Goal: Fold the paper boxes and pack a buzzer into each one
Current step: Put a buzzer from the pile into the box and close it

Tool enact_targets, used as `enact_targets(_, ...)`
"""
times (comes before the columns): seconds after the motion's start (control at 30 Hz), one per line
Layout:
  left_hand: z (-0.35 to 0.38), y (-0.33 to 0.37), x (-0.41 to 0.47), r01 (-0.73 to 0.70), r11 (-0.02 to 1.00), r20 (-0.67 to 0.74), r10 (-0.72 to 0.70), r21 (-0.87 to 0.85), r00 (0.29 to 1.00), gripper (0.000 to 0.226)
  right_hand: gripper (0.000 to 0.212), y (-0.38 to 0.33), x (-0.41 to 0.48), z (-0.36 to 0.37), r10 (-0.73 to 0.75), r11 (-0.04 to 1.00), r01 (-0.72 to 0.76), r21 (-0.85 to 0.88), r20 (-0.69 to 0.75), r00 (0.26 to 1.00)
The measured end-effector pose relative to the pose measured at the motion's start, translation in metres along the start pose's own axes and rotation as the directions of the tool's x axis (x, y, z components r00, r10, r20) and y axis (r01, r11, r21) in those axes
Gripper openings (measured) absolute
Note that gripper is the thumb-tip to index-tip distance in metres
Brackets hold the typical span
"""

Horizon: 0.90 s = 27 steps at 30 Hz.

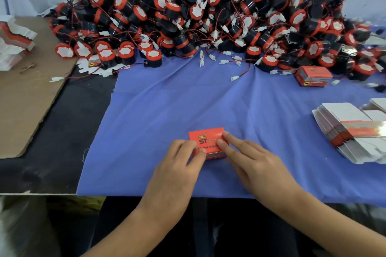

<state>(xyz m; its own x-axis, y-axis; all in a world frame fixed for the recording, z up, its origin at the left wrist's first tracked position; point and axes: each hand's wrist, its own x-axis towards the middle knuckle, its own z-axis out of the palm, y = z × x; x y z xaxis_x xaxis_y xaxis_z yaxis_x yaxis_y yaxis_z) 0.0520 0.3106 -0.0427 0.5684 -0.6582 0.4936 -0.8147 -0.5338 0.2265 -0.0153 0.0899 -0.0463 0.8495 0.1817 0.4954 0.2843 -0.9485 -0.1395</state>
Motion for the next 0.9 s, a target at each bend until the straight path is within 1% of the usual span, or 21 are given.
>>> enact_targets(0.07,0.000,0.002,-0.001,-0.027,0.999,0.012,0.026,0.041,1.000,0.039,0.055,-0.004,-0.004,0.001,0.045,0.999,-0.044,-0.017,0.052,0.998)
enact_targets(0.1,0.000,0.002,-0.001,-0.015,1.000,0.011,0.014,0.027,1.000,0.039,0.059,-0.007,-0.005,0.002,0.074,0.997,-0.075,0.012,0.065,0.995)
enact_targets(0.13,0.002,0.002,-0.002,0.014,1.000,0.005,-0.014,-0.009,1.000,0.038,0.061,-0.011,-0.007,0.004,0.114,0.990,-0.120,0.075,0.077,0.990)
enact_targets(0.2,0.004,0.001,-0.003,0.119,0.981,-0.045,-0.127,-0.156,0.991,0.022,0.063,-0.019,-0.010,0.005,0.244,0.931,-0.262,0.256,0.101,0.965)
enact_targets(0.23,0.004,0.002,-0.003,0.195,0.941,-0.066,-0.220,-0.275,0.973,0.018,0.063,-0.025,-0.009,0.005,0.324,0.882,-0.340,0.326,0.106,0.940)
enact_targets(0.27,0.004,0.003,-0.003,0.281,0.862,-0.057,-0.335,-0.422,0.941,0.020,0.063,-0.032,-0.009,0.006,0.406,0.828,-0.410,0.383,0.093,0.909)
enact_targets(0.3,0.006,0.006,-0.003,0.364,0.734,-0.020,-0.457,-0.573,0.889,0.028,0.063,-0.038,-0.009,0.008,0.486,0.759,-0.464,0.457,0.078,0.871)
enact_targets(0.33,0.008,0.008,-0.001,0.432,0.585,0.036,-0.566,-0.686,0.824,0.037,0.065,-0.044,-0.008,0.010,0.566,0.658,-0.508,0.556,0.081,0.821)
enact_targets(0.37,0.011,0.009,0.002,0.474,0.460,0.083,-0.647,-0.751,0.758,0.041,0.066,-0.049,-0.005,0.011,0.641,0.527,-0.542,0.655,0.112,0.759)
enact_targets(0.4,0.015,0.011,0.005,0.493,0.389,0.106,-0.693,-0.778,0.714,0.040,0.065,-0.054,-0.002,0.011,0.699,0.381,-0.556,0.738,0.164,0.696)
enact_targets(0.43,0.018,0.013,0.010,0.500,0.366,0.117,-0.706,-0.785,0.699,0.035,0.061,-0.055,0.001,0.012,0.737,0.264,-0.556,0.788,0.207,0.644)
enact_targets(0.47,0.021,0.015,0.015,0.497,0.366,0.124,-0.694,-0.787,0.709,0.030,0.057,-0.055,0.003,0.010,0.761,0.196,-0.549,0.813,0.226,0.608)
enact_targets(0.5,0.022,0.018,0.022,0.488,0.374,0.133,-0.672,-0.789,0.729,0.027,0.054,-0.054,0.005,0.008,0.779,0.169,-0.546,0.821,0.228,0.584)
enact_targets(0.6,0.024,0.029,0.048,0.455,0.359,0.172,-0.599,-0.815,0.782,0.026,0.055,-0.040,0.012,-0.007,0.835,0.136,-0.544,0.828,0.200,0.513)
enact_targets(0.63,0.024,0.035,0.060,0.446,0.350,0.190,-0.571,-0.824,0.799,0.028,0.056,-0.031,0.014,-0.014,0.847,0.147,-0.543,0.827,0.178,0.500)
enact_targets(0.73,0.026,0.053,0.102,0.406,0.374,0.207,-0.470,-0.834,0.858,0.044,0.057,0.007,0.026,-0.038,0.863,0.227,-0.567,0.792,0.107,0.494)
enact_targets(0.83,0.039,0.071,0.153,0.418,0.372,0.264,-0.398,-0.829,0.879,0.059,0.063,0.056,0.041,-0.063,0.884,0.290,-0.596,0.749,0.029,0.467)
enact_targets(0.9,0.053,0.082,0.191,0.422,0.383,0.310,-0.321,-0.822,0.895,0.064,0.057,0.092,0.054,-0.079,0.881,0.352,-0.628,0.693,-0.020,0.472)
